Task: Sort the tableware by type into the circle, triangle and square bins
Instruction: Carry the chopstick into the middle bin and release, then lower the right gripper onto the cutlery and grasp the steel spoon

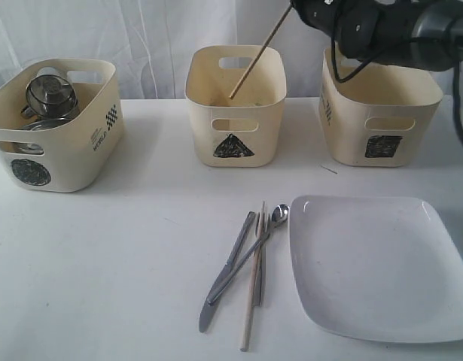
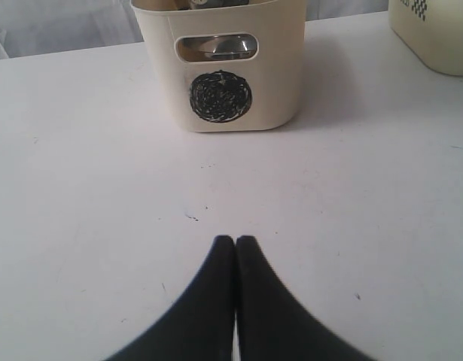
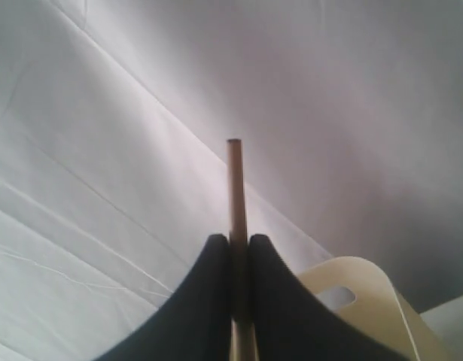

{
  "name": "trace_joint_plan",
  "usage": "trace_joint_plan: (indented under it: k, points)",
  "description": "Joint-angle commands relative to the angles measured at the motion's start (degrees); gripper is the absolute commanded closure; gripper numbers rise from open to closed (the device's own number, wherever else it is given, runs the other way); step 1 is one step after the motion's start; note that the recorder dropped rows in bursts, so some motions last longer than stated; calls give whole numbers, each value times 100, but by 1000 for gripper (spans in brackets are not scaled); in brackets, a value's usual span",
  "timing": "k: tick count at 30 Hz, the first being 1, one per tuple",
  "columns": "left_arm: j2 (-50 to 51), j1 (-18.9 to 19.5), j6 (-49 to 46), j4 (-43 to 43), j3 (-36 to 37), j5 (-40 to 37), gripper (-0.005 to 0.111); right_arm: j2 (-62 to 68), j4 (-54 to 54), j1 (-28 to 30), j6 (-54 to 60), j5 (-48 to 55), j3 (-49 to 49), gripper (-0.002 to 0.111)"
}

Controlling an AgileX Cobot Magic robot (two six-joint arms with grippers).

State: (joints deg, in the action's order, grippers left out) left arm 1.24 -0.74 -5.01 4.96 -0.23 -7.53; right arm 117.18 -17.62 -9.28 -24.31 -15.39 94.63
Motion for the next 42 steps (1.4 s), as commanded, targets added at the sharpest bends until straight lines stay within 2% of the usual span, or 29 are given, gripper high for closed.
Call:
trace_joint_plan:
  k: [1,4,10,12,18,22,25,29,35,42]
  points:
    - [-52,1,13,49,23,-4,107,554,377,28,7,-2,626,108]
    - [-52,1,13,49,23,-4,107,892,815,13,-18,211,1019,104]
    - [-52,1,13,49,23,-4,107,848,1336,-40,-35,889,1123,72]
    - [-52,1,13,49,23,-4,107,717,1574,-54,2,1264,1080,68]
    - [-52,1,13,49,23,-4,107,-155,1762,-54,538,1902,204,69]
    - [-52,1,13,49,23,-4,107,-1037,1762,-158,879,2575,-888,69]
    - [-52,1,13,49,23,-4,107,-1768,1762,-454,1009,3274,-1721,69]
    - [-52,1,13,49,23,-4,107,-2481,1721,-1192,979,4422,-2674,69]
    - [-52,1,13,49,23,-4,107,-2510,1721,-2045,-67,4470,-3356,69]
    - [-52,1,13,49,23,-4,107,-2348,1902,-2304,-587,4627,-3786,69]
